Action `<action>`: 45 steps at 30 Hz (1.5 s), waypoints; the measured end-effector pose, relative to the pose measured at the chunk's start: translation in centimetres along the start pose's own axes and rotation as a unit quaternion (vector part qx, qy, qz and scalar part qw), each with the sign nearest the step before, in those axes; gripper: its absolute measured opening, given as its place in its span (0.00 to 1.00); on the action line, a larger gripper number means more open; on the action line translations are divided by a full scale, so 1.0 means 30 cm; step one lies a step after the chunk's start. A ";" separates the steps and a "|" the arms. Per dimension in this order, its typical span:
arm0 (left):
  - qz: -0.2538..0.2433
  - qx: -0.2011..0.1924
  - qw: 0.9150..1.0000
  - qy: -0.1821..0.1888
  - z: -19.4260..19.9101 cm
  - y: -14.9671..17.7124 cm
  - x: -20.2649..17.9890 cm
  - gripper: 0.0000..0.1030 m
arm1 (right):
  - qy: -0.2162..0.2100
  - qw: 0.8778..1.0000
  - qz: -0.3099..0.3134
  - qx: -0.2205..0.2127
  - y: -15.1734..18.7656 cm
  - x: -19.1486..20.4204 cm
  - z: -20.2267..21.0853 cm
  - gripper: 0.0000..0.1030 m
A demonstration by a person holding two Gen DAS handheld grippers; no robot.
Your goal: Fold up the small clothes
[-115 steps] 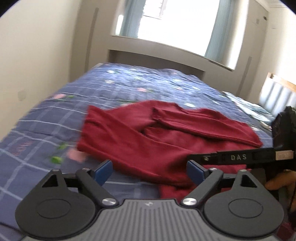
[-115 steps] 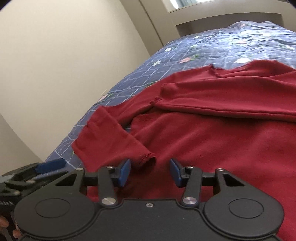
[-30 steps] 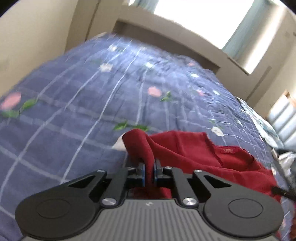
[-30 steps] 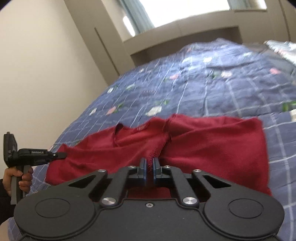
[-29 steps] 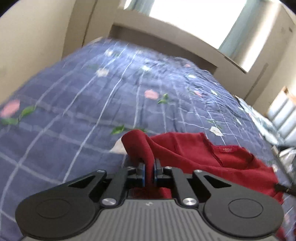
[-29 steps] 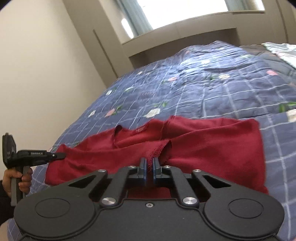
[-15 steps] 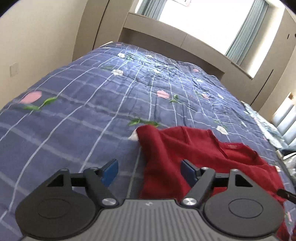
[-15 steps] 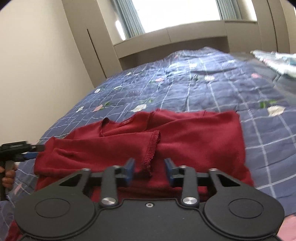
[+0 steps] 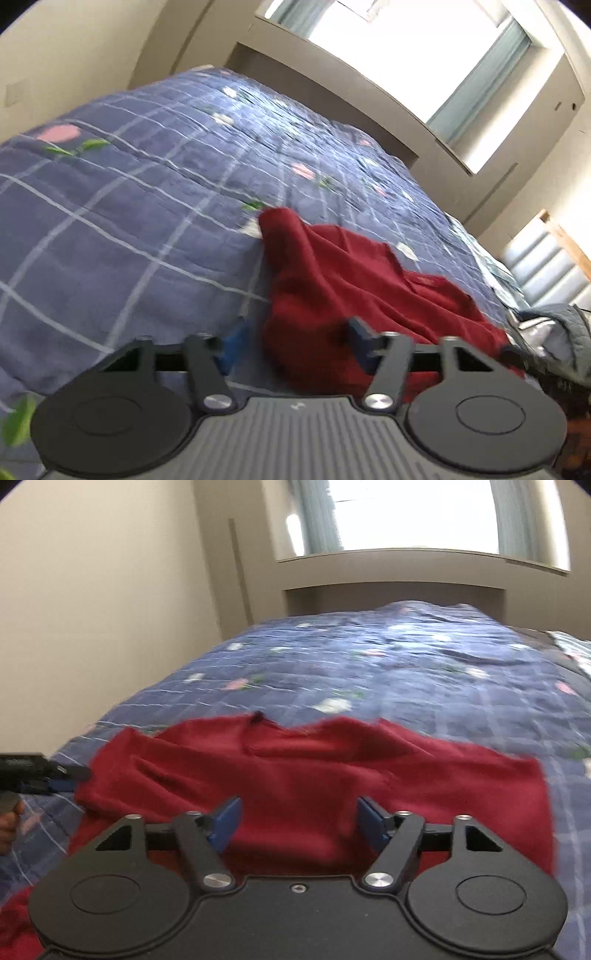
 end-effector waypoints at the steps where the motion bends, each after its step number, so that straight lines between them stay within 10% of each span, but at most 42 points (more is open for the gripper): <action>1: -0.006 0.003 1.000 -0.006 -0.003 0.008 -0.008 0.43 | -0.012 1.000 0.008 0.001 -0.027 0.023 -0.022 0.73; 16: 0.042 -0.003 0.999 -0.012 0.012 0.041 0.007 0.18 | -0.224 0.961 0.105 0.121 -0.321 0.633 -0.555 0.60; 18: 0.051 -0.006 0.999 -0.008 0.020 0.041 0.010 0.14 | -0.221 0.957 0.125 0.142 -0.311 0.693 -0.603 0.53; 20: 0.057 -0.007 0.998 -0.006 0.031 0.042 0.008 0.11 | -0.208 0.955 0.150 0.151 -0.295 0.735 -0.643 0.07; 21: 0.061 -0.008 0.998 -0.006 0.036 0.042 0.006 0.10 | -0.190 0.956 0.162 0.157 -0.287 0.745 -0.661 0.00; 32: 0.122 -0.004 0.992 -0.035 0.070 0.049 0.039 0.09 | -0.132 0.966 0.191 0.111 -0.247 0.746 -0.697 0.00; 35: 0.112 0.001 0.993 -0.039 0.084 0.057 0.036 0.19 | -0.140 0.966 0.190 0.109 -0.241 0.742 -0.682 0.16; 37: 0.098 -0.004 0.994 -0.045 0.108 0.063 0.032 0.44 | -0.134 0.969 0.184 0.098 -0.260 0.713 -0.642 0.50; 45: 0.089 -0.035 0.993 -0.075 0.159 0.047 0.042 0.76 | -0.037 0.979 0.197 0.038 -0.235 0.398 -0.296 0.85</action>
Point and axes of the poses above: each gripper's, at about its wrist camera, not at the fingertips, and z roughly against the way its jaws point, x to its left, y to its underside, the point moved 6 cm from there along -z, roughly the way its jaws point
